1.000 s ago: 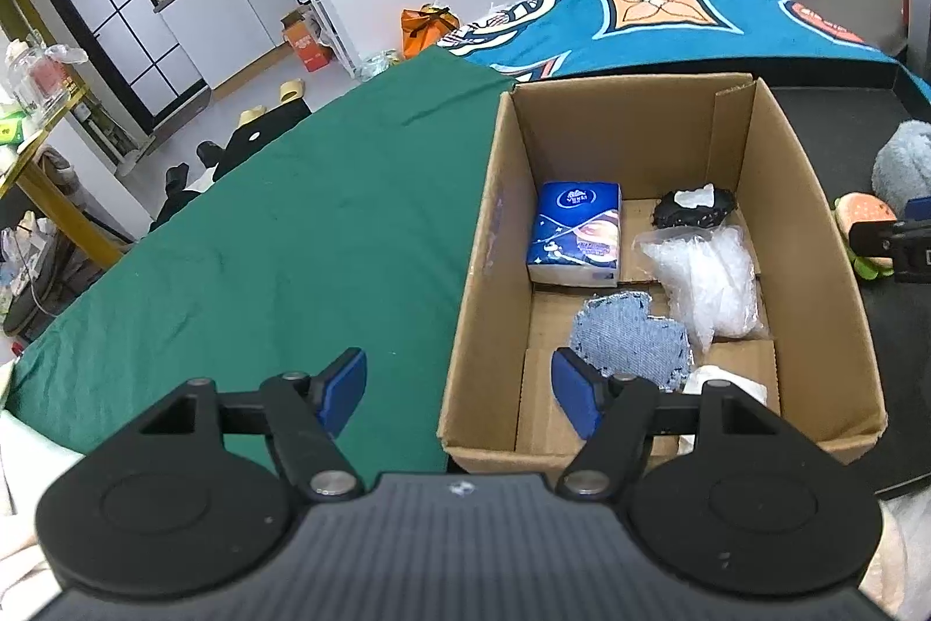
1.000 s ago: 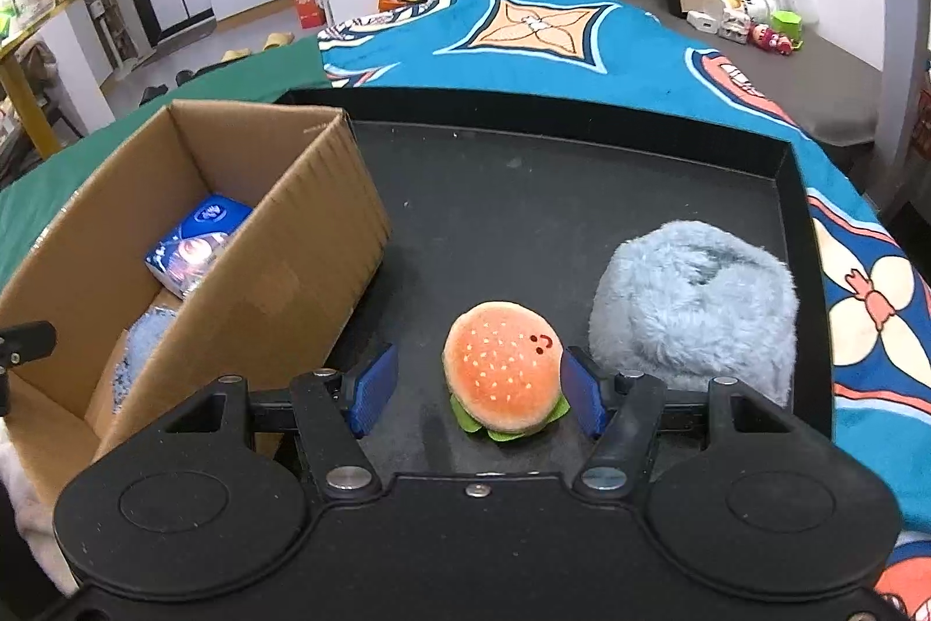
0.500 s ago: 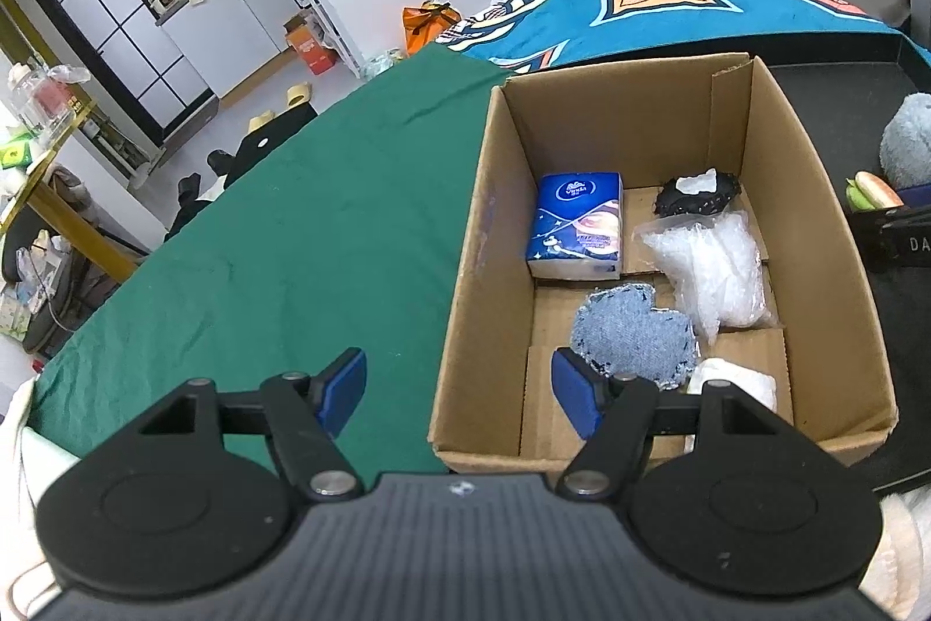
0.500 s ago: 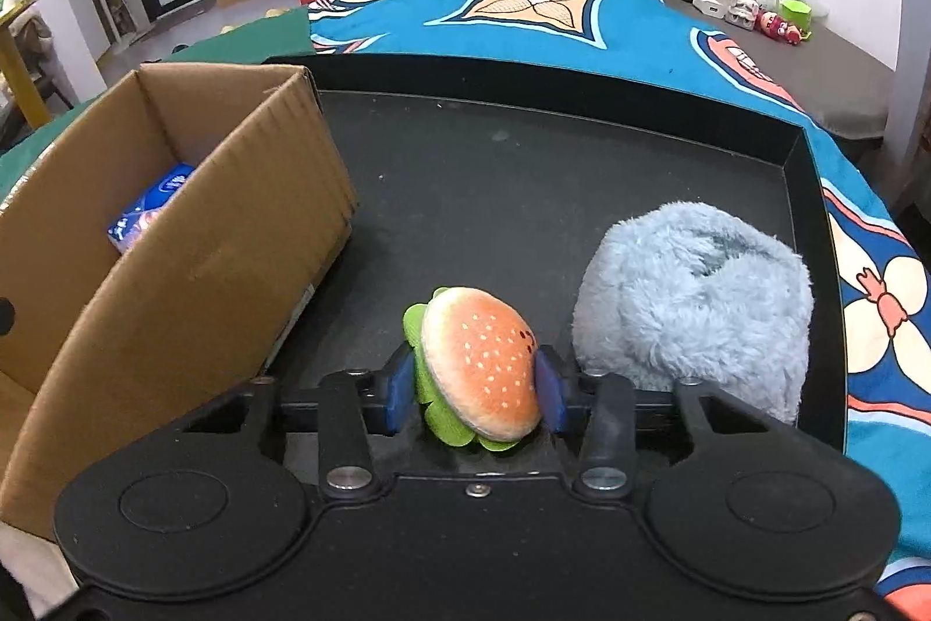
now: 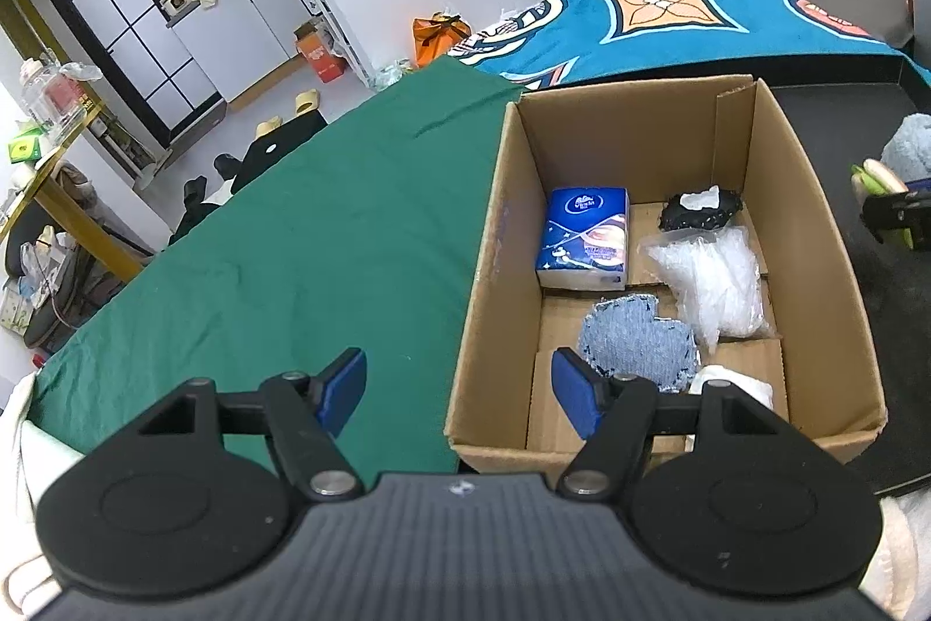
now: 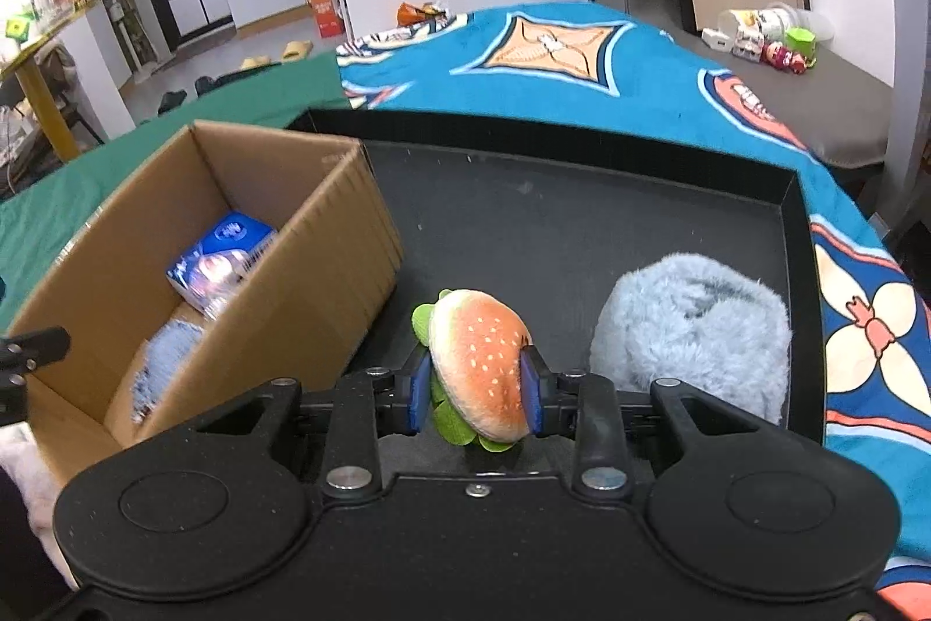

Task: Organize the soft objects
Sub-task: 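Carry the hamburger plush into the box and open the right gripper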

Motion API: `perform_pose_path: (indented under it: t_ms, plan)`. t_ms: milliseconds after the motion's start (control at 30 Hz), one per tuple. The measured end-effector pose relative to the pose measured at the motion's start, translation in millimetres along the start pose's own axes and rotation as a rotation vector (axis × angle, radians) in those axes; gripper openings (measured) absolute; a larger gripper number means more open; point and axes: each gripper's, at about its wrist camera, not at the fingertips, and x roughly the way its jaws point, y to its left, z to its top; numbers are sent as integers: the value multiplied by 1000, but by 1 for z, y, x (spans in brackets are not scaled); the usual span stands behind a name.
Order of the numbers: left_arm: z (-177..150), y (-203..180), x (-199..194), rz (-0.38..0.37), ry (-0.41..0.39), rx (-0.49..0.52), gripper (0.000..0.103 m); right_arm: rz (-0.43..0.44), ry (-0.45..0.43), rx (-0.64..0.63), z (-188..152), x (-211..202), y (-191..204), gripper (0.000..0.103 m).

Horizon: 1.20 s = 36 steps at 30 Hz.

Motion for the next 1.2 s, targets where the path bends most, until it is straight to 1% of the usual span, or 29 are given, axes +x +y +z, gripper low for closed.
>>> perform_pose_path:
  t_ms: [333, 533, 733, 800, 900, 1067, 1200]
  plan:
    - [0, 6, -8, -19, -39, -40, 69, 11, -68, 6, 10, -22, 9, 30]
    - [1, 8, -11, -36, -55, -60, 69, 7, -90, 0, 14, -31, 13, 30]
    - [1, 12, -12, -55, -57, -83, 65, 1, -135, -4, 24, -47, 23, 30]
    - [0, 13, -12, -65, -60, -89, 62, 14, -144, 0, 27, -52, 28, 30]
    - [0, 13, -10, -84, -58, -91, 53, 15, -157, -15, 29, -56, 36, 30]
    - [-1, 17, -4, -116, -22, -108, 31, 26, -165, -39, 31, -58, 49, 30]
    - [-3, 21, 0, -143, -5, -130, 22, 39, -174, -62, 33, -59, 61, 30]
